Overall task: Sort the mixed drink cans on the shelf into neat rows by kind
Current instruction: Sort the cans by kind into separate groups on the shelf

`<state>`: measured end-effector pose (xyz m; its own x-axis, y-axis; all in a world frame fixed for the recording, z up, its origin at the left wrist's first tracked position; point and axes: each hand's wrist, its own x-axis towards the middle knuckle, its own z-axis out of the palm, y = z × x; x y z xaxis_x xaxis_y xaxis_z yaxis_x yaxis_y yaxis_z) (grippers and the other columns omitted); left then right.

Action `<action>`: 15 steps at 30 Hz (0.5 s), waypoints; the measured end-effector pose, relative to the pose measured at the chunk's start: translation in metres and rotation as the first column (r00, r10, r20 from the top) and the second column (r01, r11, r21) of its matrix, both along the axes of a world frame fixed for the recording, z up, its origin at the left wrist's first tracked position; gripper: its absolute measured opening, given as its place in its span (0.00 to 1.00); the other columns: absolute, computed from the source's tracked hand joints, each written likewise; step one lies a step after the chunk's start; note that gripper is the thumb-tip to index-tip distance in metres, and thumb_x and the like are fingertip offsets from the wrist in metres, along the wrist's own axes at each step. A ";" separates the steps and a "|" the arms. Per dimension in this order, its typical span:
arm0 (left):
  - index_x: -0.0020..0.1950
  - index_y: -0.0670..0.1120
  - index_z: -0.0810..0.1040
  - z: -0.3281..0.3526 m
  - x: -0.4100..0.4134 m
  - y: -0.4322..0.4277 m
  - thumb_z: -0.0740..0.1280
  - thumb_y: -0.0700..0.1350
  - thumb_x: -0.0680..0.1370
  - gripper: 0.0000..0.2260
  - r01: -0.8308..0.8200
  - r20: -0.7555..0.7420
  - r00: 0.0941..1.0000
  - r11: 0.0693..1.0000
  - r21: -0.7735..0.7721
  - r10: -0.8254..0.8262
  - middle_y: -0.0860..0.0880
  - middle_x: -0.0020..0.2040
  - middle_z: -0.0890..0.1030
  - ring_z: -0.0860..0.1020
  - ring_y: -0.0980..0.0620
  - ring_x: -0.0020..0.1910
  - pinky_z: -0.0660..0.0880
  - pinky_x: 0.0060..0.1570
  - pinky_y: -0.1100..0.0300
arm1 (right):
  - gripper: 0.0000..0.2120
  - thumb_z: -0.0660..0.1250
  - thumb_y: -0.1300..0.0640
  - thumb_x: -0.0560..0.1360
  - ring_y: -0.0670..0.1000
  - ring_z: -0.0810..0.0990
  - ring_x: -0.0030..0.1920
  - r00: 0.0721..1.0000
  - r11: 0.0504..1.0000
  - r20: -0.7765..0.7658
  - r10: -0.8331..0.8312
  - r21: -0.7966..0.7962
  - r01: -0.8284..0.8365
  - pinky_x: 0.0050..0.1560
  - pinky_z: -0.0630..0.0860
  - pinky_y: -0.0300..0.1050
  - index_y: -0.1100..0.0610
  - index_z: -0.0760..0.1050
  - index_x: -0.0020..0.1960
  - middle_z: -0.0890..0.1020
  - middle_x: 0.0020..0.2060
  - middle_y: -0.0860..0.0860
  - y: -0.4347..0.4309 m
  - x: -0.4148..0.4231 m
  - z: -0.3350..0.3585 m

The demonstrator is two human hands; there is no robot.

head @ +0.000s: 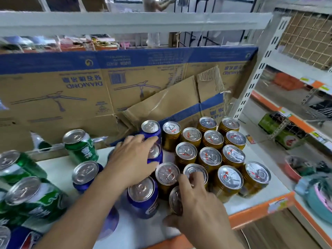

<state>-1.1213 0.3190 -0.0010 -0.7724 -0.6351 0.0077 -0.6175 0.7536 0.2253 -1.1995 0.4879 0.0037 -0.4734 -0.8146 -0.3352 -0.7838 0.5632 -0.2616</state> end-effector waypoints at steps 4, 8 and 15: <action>0.78 0.58 0.53 -0.005 0.009 -0.007 0.62 0.61 0.77 0.32 -0.032 0.060 0.998 0.999 0.033 0.030 0.53 0.71 0.68 0.66 0.49 0.69 0.61 0.68 0.52 | 0.31 0.63 0.31 0.71 0.54 0.75 0.60 0.997 0.997 -0.073 0.024 -0.069 -0.029 0.44 0.66 0.45 0.46 0.59 0.66 0.62 0.59 0.48 -0.006 -0.004 0.019; 0.74 0.60 0.63 0.003 0.036 0.003 0.61 0.64 0.76 0.27 -0.054 -0.057 0.997 0.996 0.072 0.058 0.56 0.69 0.68 0.64 0.52 0.68 0.63 0.68 0.54 | 0.18 0.58 0.41 0.78 0.52 0.73 0.59 0.991 0.943 -0.106 0.079 -0.314 -0.109 0.48 0.72 0.47 0.46 0.64 0.65 0.71 0.59 0.47 -0.033 -0.010 0.015; 0.62 0.57 0.65 0.003 0.059 0.054 0.66 0.68 0.68 0.27 0.000 0.052 0.999 0.998 0.060 -0.003 0.55 0.54 0.71 0.70 0.52 0.58 0.66 0.48 0.57 | 0.31 0.70 0.46 0.73 0.55 0.72 0.64 0.984 0.932 0.006 0.177 -0.321 -0.165 0.60 0.74 0.52 0.47 0.62 0.72 0.70 0.66 0.51 -0.097 -0.023 0.005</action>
